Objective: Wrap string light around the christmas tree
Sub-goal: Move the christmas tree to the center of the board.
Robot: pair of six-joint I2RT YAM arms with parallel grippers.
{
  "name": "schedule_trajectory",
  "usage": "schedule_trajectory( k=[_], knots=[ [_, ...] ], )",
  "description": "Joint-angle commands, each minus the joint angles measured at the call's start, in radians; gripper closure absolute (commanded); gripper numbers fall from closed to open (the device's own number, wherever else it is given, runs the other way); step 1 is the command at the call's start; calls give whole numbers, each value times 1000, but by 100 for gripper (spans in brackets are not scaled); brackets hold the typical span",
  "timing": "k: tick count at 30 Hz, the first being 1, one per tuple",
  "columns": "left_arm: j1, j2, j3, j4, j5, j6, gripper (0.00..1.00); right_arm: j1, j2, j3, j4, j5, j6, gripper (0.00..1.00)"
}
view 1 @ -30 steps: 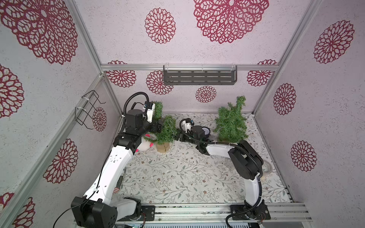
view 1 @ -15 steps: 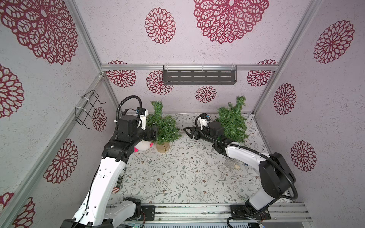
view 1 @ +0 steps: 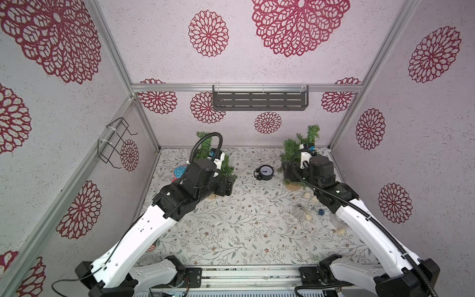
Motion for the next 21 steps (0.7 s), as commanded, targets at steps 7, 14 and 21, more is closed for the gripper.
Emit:
schedule_trajectory(
  k=[7,14,21],
  knots=[
    [-44,287,82,313,103,6,16,-137,176,203,40,161,-94,12],
    [-30,346,32,336,107,4,16,-138,345,263,258,93,-152,18],
    [-2,311,-40,351,113,-2,16,-136,377,212,381,36,-185,65]
  ],
)
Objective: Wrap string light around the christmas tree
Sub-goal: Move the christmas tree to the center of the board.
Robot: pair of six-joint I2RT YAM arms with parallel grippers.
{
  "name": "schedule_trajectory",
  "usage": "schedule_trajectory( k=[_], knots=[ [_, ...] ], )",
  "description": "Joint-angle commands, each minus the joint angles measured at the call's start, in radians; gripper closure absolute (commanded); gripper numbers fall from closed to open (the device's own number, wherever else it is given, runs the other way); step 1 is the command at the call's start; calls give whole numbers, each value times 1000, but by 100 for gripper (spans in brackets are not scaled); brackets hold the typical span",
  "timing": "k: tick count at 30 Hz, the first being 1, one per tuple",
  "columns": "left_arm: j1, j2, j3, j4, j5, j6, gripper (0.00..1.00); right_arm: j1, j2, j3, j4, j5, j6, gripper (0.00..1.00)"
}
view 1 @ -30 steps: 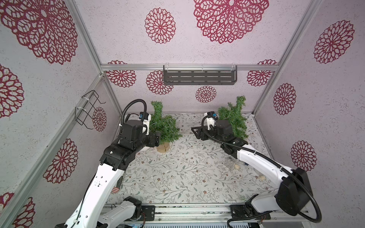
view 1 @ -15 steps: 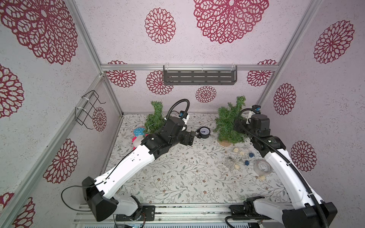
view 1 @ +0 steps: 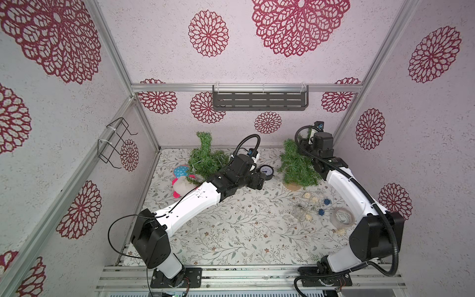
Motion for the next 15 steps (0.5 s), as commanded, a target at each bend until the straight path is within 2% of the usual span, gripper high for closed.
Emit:
schedule_trajectory(
  k=[1,3,7,11,15],
  knots=[
    [18,-41,-41,38,7,-9,16,3,-65,-33,84,-38,-27,74],
    [22,-57,-76,67,18,-9,16,5,-106,-56,73,-60,-27,85],
    [22,-72,-133,135,39,-11,16,7,-194,-64,6,-114,-28,100],
    [20,-95,-201,209,28,-10,17,19,-278,-75,-68,-213,8,100],
    [20,-105,-247,251,27,4,17,68,-339,-150,-16,-356,30,100]
  ],
)
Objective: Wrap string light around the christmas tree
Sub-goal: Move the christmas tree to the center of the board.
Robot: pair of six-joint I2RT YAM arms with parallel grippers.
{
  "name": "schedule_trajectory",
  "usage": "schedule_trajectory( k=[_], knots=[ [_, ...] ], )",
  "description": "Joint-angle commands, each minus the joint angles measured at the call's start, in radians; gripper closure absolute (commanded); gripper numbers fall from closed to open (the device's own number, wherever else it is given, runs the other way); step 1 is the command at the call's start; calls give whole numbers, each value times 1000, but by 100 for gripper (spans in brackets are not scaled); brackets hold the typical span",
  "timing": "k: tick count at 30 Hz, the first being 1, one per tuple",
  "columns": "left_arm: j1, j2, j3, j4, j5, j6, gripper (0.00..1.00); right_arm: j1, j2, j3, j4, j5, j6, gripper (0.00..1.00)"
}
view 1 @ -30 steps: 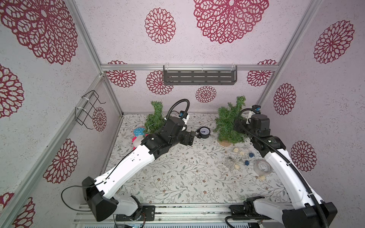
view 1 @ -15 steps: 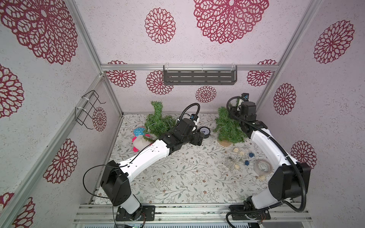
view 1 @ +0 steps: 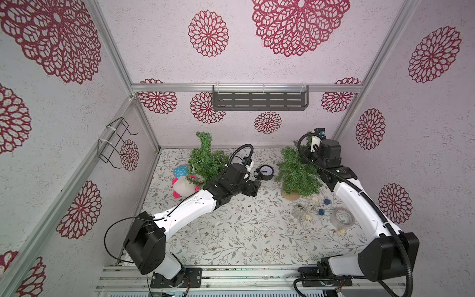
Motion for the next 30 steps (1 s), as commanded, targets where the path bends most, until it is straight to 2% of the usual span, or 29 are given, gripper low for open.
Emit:
schedule_trajectory(
  k=[1,5,10,11,13,14,17,19,22,26,30],
  knots=[
    [2,-26,-28,82,-5,8,17,61,-79,-10,127,-149,26,100],
    [4,-29,-53,88,-6,4,17,137,-66,0,131,-125,-91,100],
    [-3,-37,-85,89,-3,-1,17,145,-53,-60,162,-196,-59,100],
    [-6,-39,-96,95,-10,-1,17,146,-53,-83,174,-207,-53,97],
    [-11,-43,-116,112,-31,-2,17,148,-58,-121,187,-225,-46,88],
    [-15,-47,-127,125,-41,-2,17,149,-63,-128,182,-231,-37,79],
    [-33,-58,-154,163,-80,16,15,150,-90,-122,128,-242,-13,41],
    [-41,-61,-151,154,-123,29,13,148,-124,-119,81,-247,6,29],
    [-42,-73,-136,102,-194,29,0,146,-198,-132,-1,-259,39,21],
    [-42,-75,-109,34,-337,-9,2,138,-301,-170,-113,-281,104,14],
    [-38,-69,-68,-43,-342,-45,2,136,-387,-220,-217,-266,185,14]
  ],
)
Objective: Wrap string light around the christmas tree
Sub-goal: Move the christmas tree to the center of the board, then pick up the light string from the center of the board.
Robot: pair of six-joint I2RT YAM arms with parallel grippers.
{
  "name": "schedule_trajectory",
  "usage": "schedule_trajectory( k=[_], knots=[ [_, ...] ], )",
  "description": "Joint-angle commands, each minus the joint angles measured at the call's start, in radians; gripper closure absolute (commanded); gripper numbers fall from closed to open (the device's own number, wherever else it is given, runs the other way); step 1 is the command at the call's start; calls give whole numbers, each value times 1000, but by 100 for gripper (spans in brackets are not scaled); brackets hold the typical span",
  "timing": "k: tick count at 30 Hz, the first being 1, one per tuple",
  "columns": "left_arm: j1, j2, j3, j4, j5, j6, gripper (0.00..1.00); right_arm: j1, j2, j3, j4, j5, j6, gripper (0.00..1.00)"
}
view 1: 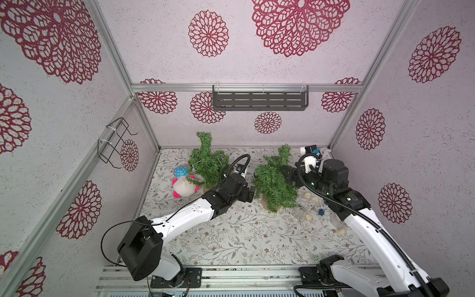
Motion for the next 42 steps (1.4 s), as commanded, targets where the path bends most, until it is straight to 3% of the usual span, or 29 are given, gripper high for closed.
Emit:
schedule_trajectory(
  k=[1,3,7,13,18,27,31,36,42],
  knots=[
    [8,-15,37,-55,-37,-47,2,-6,-74,-55,-124,25,119,15],
    [14,-7,47,-68,-4,-48,0,-11,-135,-116,-165,100,186,17],
    [14,-30,22,-27,24,-45,5,-56,-202,-232,-277,203,318,24],
    [5,-85,-20,30,38,-18,9,-152,-128,-320,-314,334,404,27],
    [-50,-84,-26,46,30,12,10,-236,4,-378,-188,361,491,26],
    [-144,-62,-15,75,20,92,11,-295,233,-477,165,380,633,30],
    [-168,-81,-32,87,13,121,10,-303,296,-500,285,358,629,47],
    [-160,-164,-78,74,-36,187,11,-331,223,-548,340,279,575,81],
    [-160,-237,-95,102,106,201,14,-340,-16,-408,116,283,428,92]
  ],
)
